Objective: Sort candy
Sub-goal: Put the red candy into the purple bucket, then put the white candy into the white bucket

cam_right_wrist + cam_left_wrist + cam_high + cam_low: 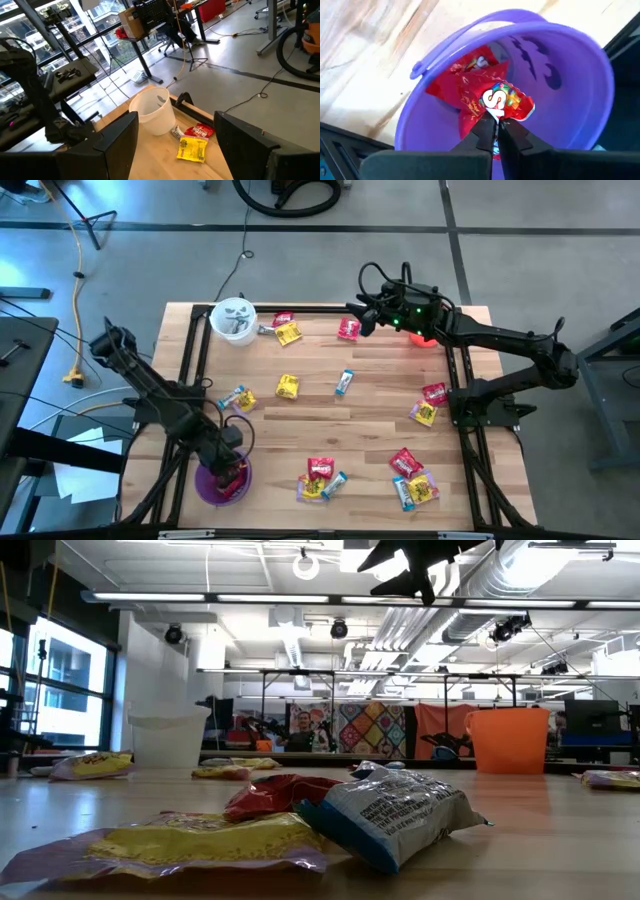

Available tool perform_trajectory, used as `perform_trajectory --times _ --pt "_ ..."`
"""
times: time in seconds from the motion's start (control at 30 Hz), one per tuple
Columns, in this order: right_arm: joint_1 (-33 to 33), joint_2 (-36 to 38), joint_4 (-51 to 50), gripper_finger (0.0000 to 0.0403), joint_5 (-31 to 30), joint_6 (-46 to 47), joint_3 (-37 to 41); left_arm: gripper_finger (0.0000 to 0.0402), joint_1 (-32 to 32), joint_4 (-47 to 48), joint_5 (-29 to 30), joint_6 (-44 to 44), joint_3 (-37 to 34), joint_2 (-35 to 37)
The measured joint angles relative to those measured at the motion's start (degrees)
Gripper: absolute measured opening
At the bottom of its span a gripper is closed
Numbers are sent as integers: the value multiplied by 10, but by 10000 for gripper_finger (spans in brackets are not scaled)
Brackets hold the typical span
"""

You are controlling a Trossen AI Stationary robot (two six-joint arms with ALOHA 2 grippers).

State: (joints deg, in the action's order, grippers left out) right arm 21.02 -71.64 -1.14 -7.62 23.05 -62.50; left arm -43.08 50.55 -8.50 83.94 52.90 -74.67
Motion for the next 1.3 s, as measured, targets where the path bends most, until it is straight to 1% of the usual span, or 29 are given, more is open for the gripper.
perform_trajectory --times 0.1,0.2,0.3,0.43,0.47,0.5,0.53,0.63,0.77,0.87,0.9,0.97,1.07,1.13,1.23,1.3 --pt "0 0 -3 246 11 5 0 14 0 -13 -9 -15 -3 0" --pt "0 0 -15 217 18 4 0 31 0 -16 -32 -20 -3 5" --pt "0 0 -35 155 19 -2 0 48 0 -10 -38 -26 6 14" --pt "0 0 -73 45 22 -6 0 56 0 -8 -31 -65 34 32" --pt "0 0 -85 23 22 -9 0 55 0 -6 -30 -74 42 38" --pt "0 0 -96 13 22 -12 0 53 1 -6 -29 -83 51 43" --pt "0 0 -107 12 21 -15 0 51 1 -6 -29 -92 59 49" --pt "11 0 -147 28 25 -8 0 36 8 9 -26 -116 84 68" --pt "38 -2 -213 21 25 -6 0 6 43 48 18 -146 97 101" --pt "68 -13 -253 5 31 -12 0 3 96 60 40 -188 97 121" --pt "76 -17 -250 2 40 -20 4 2 116 60 42 -209 97 126" --pt "96 -25 -232 3 78 -26 18 1 159 59 47 -254 97 133" --pt "118 -47 -204 3 152 -24 49 0 228 56 48 -333 97 132" --pt "127 -63 -190 1 187 -23 71 0 270 52 49 -386 97 131" --pt "129 -96 -181 3 198 -7 96 0 334 35 46 -462 97 125" --pt "127 -119 -183 10 204 10 111 0 375 21 43 -496 97 123"
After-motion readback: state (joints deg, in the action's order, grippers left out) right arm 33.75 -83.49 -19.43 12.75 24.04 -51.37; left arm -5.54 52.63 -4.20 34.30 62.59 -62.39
